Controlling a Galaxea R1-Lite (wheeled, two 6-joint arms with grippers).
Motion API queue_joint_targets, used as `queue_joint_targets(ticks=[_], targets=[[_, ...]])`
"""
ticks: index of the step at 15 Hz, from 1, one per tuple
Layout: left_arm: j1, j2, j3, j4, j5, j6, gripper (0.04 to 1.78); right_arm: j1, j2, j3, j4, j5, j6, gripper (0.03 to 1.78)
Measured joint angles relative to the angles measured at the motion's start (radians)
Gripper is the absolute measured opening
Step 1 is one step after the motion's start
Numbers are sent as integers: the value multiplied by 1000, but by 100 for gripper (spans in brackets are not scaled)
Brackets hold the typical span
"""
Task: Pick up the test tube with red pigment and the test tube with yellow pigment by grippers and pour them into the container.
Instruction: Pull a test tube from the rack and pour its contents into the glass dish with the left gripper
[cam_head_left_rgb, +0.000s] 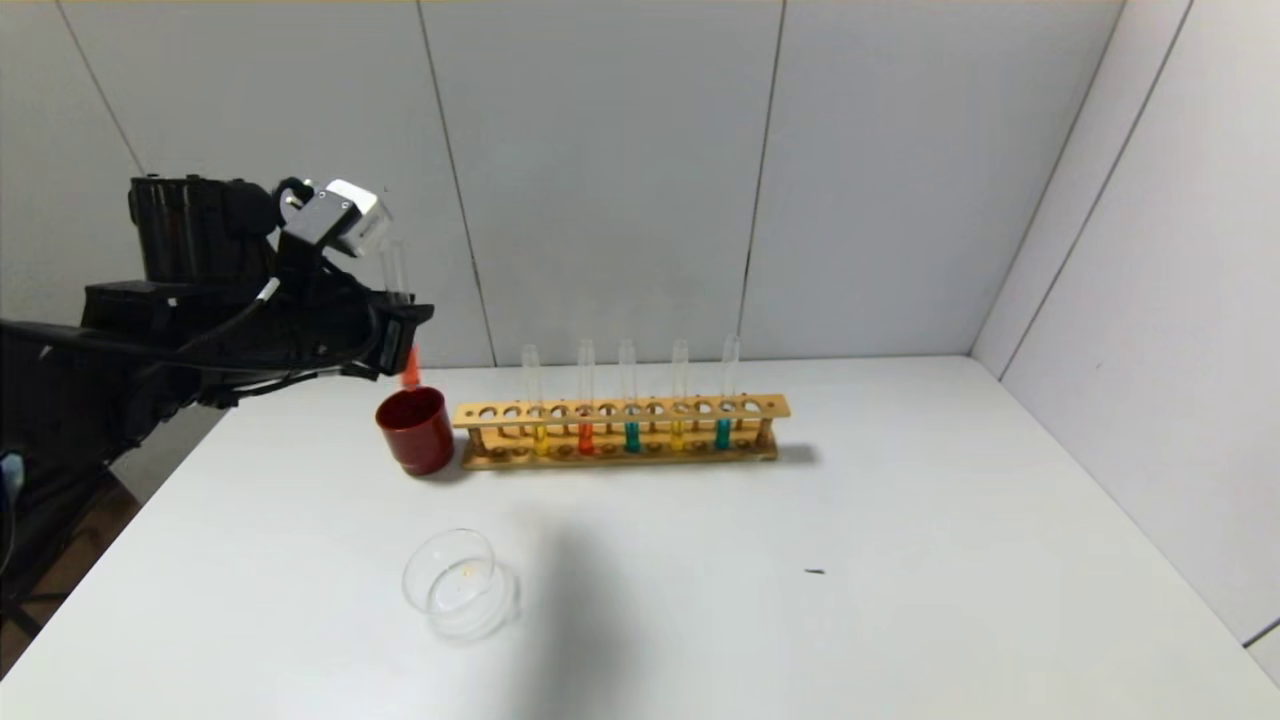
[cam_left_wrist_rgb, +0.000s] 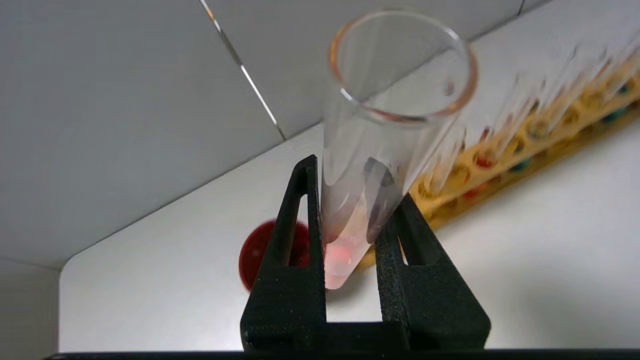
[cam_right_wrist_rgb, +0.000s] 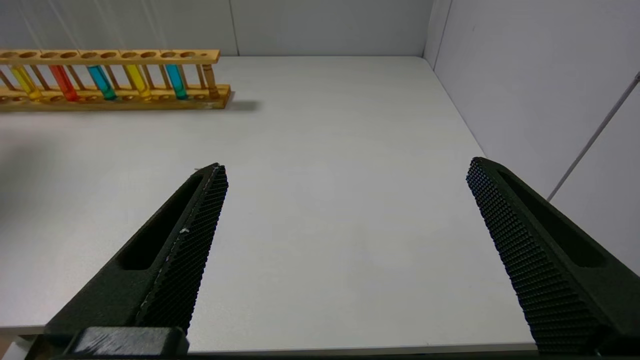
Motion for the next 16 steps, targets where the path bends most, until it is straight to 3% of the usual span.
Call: queue_joint_targets(ticks=[2,5,9,12,16], targets=[[25,-15,99,-74,-57,34,33,0,0,0,0,0,0,175],[88,-14,227,-164,-269,158,33,0,0,0,0,0,0,175],[174,34,278,-167,-533,375,33,0,0,0,0,0,0,175],[227,85,269,-165,-581,550,33,0,0,0,0,0,0,175],[241,123,221,-160,-596,724,33,0,0,0,0,0,0,175]])
